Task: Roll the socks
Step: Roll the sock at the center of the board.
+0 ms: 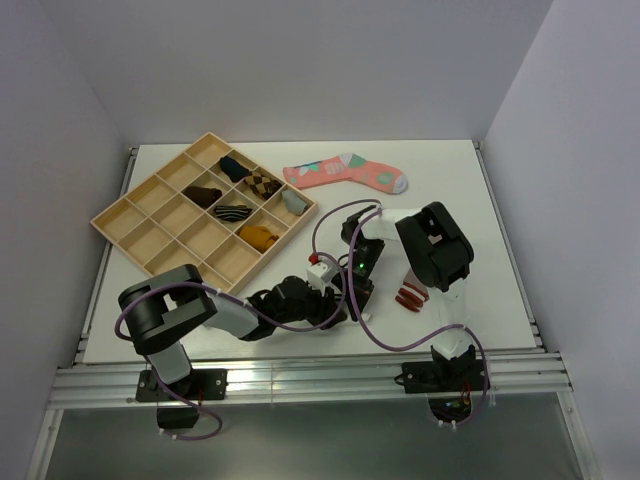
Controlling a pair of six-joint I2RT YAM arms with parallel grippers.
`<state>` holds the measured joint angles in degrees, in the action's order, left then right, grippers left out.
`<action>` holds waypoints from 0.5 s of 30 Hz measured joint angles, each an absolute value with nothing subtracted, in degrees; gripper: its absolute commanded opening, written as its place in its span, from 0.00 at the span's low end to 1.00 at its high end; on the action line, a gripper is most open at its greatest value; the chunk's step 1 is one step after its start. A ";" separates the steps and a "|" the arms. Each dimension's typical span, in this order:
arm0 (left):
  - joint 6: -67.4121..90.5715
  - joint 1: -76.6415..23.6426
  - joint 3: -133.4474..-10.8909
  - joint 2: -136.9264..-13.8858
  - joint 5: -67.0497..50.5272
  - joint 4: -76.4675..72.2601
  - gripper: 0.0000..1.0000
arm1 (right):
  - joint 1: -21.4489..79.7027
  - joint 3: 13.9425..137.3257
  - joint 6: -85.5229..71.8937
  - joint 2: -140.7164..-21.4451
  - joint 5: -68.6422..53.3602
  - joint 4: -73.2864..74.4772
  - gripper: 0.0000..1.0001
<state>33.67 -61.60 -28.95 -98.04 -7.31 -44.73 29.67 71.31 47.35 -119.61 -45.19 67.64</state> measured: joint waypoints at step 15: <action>43.42 -62.46 -32.95 -98.67 -7.03 -37.26 0.00 | 29.39 65.17 41.63 -109.32 -40.73 59.20 0.51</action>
<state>43.42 -62.46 -32.95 -98.67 -7.03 -37.26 29.39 65.17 41.63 -109.32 -40.73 59.20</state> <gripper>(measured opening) 0.031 0.489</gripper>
